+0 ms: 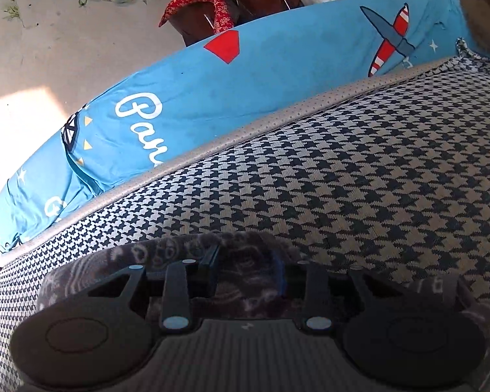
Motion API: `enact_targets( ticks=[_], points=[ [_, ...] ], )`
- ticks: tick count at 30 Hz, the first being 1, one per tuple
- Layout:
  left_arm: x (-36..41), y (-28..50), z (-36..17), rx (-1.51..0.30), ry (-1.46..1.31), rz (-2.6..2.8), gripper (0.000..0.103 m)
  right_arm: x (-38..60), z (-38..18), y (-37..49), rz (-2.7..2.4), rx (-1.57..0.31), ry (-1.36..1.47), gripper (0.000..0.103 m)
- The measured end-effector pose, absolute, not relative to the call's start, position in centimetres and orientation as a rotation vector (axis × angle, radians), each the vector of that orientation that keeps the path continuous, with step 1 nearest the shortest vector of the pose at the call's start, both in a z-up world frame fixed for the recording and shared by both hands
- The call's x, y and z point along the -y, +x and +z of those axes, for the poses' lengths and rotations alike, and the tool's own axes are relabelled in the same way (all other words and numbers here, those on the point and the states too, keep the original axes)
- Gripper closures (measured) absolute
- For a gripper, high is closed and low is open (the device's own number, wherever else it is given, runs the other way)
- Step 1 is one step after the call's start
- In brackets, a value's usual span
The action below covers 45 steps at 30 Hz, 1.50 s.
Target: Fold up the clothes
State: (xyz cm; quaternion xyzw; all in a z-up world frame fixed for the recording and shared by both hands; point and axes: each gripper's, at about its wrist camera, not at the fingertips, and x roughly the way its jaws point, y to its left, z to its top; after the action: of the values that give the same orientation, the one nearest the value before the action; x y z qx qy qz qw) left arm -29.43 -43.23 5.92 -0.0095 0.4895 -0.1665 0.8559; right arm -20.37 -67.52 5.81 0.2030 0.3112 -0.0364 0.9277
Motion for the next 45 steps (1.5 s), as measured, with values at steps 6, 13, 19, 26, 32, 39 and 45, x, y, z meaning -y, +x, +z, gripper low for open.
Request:
enact_targets(
  ticks=[6, 13, 19, 26, 32, 39, 45],
  points=[
    [43.2, -29.5, 6.3, -1.026, -0.024, -0.343, 0.015, 68.5, 8.0, -22.7, -0.024, -0.583, 0.483, 0.07],
    [42.1, -30.5, 7.0, -1.028, -0.042, -0.343, 0.014, 68.9, 10.3, -27.7, -0.05, -0.537, 0.515, 0.067],
    [41.3, -31.3, 7.2, -1.028, -0.053, -0.338, 0.013, 68.8, 9.9, -32.4, -0.102, -0.552, 0.581, 0.067],
    [41.2, -31.9, 7.1, -1.05, -0.051, -0.336, 0.011, 66.8, 9.1, -36.6, -0.077, -0.561, 0.588, 0.066],
    [40.7, -32.0, 7.5, -1.059, -0.051, -0.329, 0.011, 65.1, 8.4, -37.1, -0.039, -0.588, 0.538, 0.066],
    [40.0, -32.9, 7.7, -1.065, -0.056, -0.328, 0.011, 64.2, 7.3, -36.2, -0.032, -0.627, 0.478, 0.066],
    [39.1, -34.3, 8.1, -1.057, -0.049, -0.335, 0.009, 63.5, 6.7, -36.2, -0.038, -0.642, 0.421, 0.066]
  ],
)
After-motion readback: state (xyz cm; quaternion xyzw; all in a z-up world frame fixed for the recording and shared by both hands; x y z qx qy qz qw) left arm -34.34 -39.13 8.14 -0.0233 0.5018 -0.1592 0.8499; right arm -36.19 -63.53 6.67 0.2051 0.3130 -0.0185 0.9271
